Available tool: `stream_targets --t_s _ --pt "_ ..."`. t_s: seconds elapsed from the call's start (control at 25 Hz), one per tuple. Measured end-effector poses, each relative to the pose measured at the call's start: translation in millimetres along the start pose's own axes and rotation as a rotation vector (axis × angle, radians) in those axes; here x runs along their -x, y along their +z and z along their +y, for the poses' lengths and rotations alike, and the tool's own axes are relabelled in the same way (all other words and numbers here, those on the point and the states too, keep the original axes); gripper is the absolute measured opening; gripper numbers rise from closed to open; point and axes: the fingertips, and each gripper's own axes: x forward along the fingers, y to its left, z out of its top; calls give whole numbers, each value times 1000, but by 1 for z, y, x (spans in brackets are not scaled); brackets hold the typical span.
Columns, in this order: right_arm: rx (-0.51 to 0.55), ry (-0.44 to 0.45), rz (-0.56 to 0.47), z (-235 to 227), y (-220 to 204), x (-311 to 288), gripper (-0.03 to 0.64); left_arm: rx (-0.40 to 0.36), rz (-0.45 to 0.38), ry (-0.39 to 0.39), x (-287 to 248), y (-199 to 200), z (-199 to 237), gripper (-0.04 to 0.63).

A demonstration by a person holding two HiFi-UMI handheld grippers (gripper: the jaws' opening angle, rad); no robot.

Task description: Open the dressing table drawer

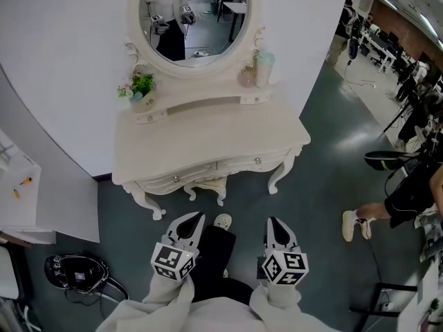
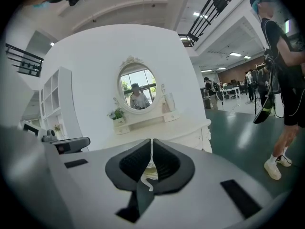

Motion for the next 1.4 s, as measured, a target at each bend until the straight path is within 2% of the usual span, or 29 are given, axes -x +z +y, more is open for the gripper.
stream_targets --t_s 0.28,0.64,1.4 --pt "-16 -17 10 -12 7 -21 40 -7 14 -28 -28 4 5 17" --pt "-24 -11 22 -19 22 -75 40 -1 24 -34 -71 12 35 17" --pt "-5 -21 17 -46 99 -206 40 -5 10 -65 -201 64 107 17"
